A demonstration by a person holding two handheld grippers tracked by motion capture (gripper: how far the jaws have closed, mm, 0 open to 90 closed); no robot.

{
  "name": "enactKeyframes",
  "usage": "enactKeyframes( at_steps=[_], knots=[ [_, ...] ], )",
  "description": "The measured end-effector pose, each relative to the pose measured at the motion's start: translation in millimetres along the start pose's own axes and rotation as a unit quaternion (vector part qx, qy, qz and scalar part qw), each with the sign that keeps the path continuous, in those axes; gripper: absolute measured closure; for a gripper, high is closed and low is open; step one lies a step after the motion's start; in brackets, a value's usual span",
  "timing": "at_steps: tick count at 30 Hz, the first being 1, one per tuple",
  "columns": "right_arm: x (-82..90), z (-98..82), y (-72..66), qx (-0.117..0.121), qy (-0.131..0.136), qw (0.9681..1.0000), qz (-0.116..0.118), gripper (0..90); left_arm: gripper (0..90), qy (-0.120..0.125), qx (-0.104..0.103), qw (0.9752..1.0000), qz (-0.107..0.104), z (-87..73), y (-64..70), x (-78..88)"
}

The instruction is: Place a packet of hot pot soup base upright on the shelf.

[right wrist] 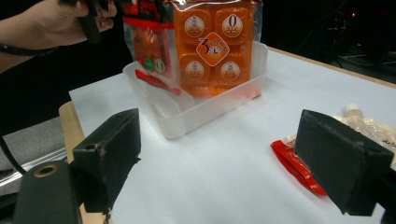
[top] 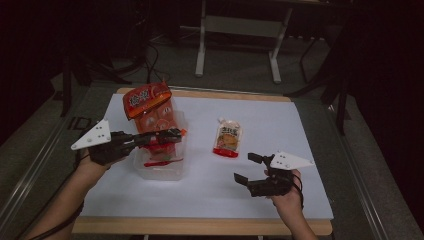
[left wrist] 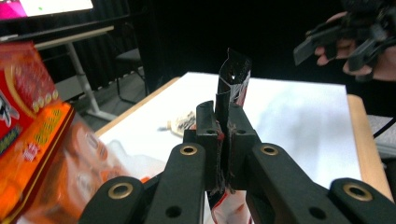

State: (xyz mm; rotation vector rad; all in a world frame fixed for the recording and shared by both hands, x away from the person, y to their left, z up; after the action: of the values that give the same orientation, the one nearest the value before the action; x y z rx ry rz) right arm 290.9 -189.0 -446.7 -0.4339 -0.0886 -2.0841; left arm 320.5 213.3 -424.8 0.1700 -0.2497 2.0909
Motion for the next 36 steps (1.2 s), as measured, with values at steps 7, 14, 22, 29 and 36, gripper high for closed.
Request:
enactKeyframes(
  at_steps=[7,14,22,29,36],
  knots=[
    [-1.9,-4.1,3.4,-0.01,-0.004,0.9999,0.005,14.9,87.1,-0.001,0.012,0.9998,-0.015,-15.2,0.1,3.2],
    [-4.9,-6.0,4.3,-0.015,-0.01,0.9998,0.008,15.0,87.2,0.01,0.02,0.9995,-0.021,-18.4,-1.3,11.0],
    [-7.5,-6.5,5.0,-0.019,-0.012,0.9997,0.01,15.0,87.1,0.011,0.009,0.9992,-0.039,-18.9,2.5,17.6],
    [-8.6,-6.3,4.4,-0.017,-0.013,0.9997,0.011,15.0,86.8,-0.014,0.022,0.9982,-0.054,-34.7,3.7,6.5],
    [-7.6,-7.0,6.6,-0.019,-0.008,0.9997,0.01,16.7,86.5,-0.024,0.032,0.9975,-0.058,-46.0,4.7,-1.8]
  ],
)
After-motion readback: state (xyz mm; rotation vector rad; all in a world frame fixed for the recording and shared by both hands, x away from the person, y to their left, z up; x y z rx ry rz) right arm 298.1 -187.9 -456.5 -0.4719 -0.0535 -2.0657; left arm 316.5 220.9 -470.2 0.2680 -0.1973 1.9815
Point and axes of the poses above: each handheld gripper's, and its own axes: x roughly backward along the jaws, z roughly out of its top, y roughly to its right, the point moved 4 cm from there along -x, roughly forward along the jaws
